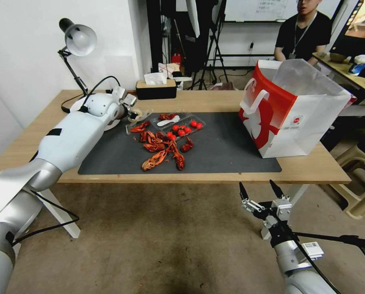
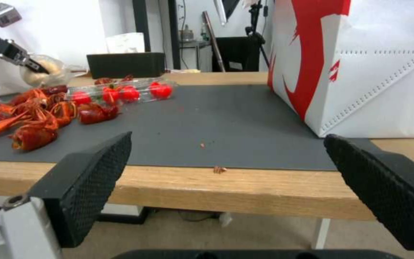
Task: Pick up the trash from the table and place it into the takeout bag.
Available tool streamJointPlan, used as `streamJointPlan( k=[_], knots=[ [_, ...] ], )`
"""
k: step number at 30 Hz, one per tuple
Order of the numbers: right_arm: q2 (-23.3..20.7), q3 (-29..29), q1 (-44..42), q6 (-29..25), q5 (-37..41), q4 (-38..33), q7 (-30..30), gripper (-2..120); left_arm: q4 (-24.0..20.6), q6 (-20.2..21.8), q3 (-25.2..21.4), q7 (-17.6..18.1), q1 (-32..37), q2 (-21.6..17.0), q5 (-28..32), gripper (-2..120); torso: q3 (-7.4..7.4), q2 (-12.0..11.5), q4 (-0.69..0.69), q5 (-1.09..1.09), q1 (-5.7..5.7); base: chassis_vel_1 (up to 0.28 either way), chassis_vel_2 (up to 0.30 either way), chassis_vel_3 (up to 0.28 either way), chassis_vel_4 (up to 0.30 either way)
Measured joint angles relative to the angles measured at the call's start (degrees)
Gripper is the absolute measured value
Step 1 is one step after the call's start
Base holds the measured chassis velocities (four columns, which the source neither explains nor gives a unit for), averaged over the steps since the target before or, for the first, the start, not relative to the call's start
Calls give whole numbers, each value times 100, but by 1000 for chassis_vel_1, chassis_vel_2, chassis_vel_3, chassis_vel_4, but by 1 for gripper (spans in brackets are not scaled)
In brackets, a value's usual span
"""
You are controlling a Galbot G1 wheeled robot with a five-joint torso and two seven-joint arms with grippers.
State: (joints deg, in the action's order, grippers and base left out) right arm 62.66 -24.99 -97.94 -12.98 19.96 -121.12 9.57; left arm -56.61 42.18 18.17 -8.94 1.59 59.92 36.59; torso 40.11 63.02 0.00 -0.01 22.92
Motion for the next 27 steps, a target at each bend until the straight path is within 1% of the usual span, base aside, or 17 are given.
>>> streamJointPlan(
  k=[3,6,7,10,11,14,17,19,20,24,25,26,27],
  knots=[
    [-3,0,0,6,0,-7,0,100,-132,-1,-97,30,27,-44,101,4,0,0,-1,1,0,0,0,0,0],
    [-4,-2,3,9,0,-21,1,100,-386,-1,-284,44,77,-124,382,4,0,0,0,0,0,0,0,0,0],
    [-4,-2,3,9,0,-21,1,100,-386,-1,-284,44,77,-124,382,4,0,0,0,0,0,0,0,0,0],
    [-1,-4,1,10,-4,-27,2,100,-817,-2,-535,30,154,-238,986,4,0,0,1,1,0,0,0,0,0],
    [-1,-4,1,10,-4,-27,2,100,-817,-2,-535,30,154,-238,986,4,0,0,1,1,0,0,0,0,0],
    [5,-4,-4,12,-17,-43,3,100,-1233,-92,-686,-81,184,-296,1472,4,0,0,1,1,0,0,0,0,0],
    [7,-2,-4,18,-25,-51,6,100,-1343,-182,-721,-156,174,-284,1651,3,0,0,0,1,0,0,0,0,0],
    [8,-1,-4,30,-31,-78,13,100,-1410,-409,-757,-347,85,-184,1840,3,0,0,0,1,0,0,0,0,0],
    [8,-1,-4,30,-31,-78,13,100,-1410,-409,-757,-347,85,-184,1840,3,0,0,0,1,0,0,0,0,0],
    [6,-6,-12,37,-32,-101,17,100,-1411,-603,-759,-455,-95,18,2017,3,0,0,-1,1,0,0,0,0,0],
    [6,-16,-24,38,-33,-113,18,100,-1407,-767,-714,-528,-216,131,2150,3,0,0,0,2,0,0,0,0,0],
    [6,-20,-28,38,-33,-116,19,100,-1400,-845,-691,-562,-264,179,2203,3,0,0,0,2,0,0,0,0,0],
    [6,-20,-28,38,-33,-116,19,100,-1400,-845,-691,-562,-264,179,2203,3,0,0,0,2,0,0,0,0,0]
  ],
)
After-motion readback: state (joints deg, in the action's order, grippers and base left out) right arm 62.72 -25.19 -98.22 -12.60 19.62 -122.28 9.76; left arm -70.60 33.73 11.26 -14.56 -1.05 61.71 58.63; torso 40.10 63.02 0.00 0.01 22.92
